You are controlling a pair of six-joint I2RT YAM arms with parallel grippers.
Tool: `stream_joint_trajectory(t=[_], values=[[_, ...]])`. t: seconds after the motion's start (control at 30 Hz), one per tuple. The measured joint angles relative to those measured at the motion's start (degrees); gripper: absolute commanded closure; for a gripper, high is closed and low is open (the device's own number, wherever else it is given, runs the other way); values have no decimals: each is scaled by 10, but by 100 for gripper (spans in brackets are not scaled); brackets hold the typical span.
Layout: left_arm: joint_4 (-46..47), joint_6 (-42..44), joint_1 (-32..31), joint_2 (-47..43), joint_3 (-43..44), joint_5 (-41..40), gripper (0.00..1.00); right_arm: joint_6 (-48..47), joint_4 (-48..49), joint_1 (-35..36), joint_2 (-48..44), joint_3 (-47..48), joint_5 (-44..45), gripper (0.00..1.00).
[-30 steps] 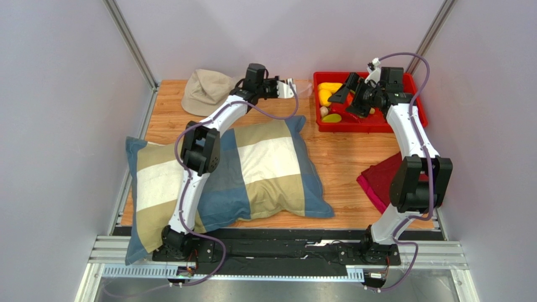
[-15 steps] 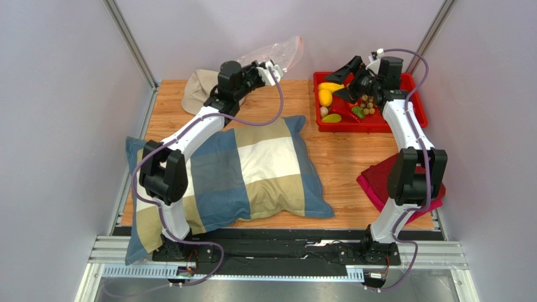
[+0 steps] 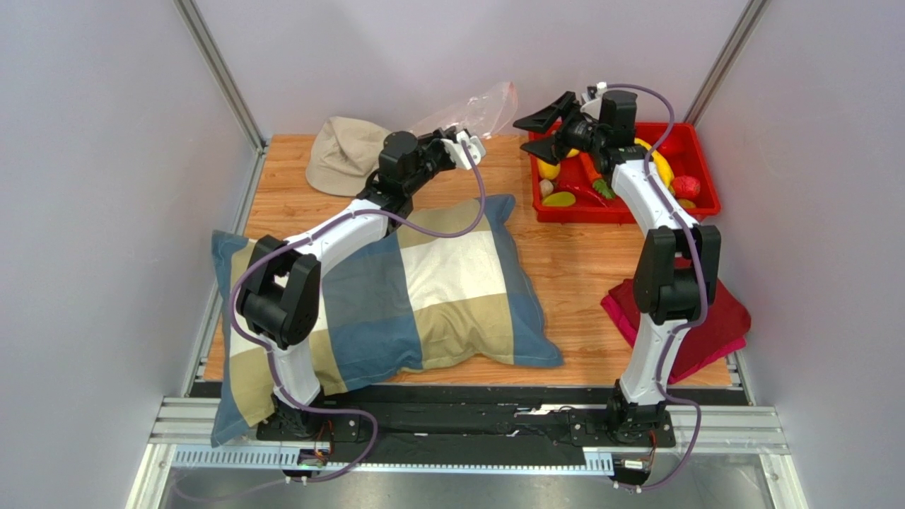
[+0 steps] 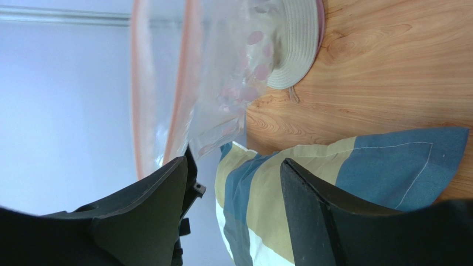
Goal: Place the food in the zip-top bag and seal the zipper
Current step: Open the zipper of the food storage bag.
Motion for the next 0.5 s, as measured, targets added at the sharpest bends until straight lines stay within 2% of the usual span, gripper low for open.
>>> stream_joint_trajectory(t=[0.17, 0.5], values=[[32, 9, -6, 0, -19, 5, 100, 41, 28, -3, 28, 0, 0, 36], [50, 33, -13, 3, -34, 2, 100, 76, 102, -8, 26, -33, -3, 37]])
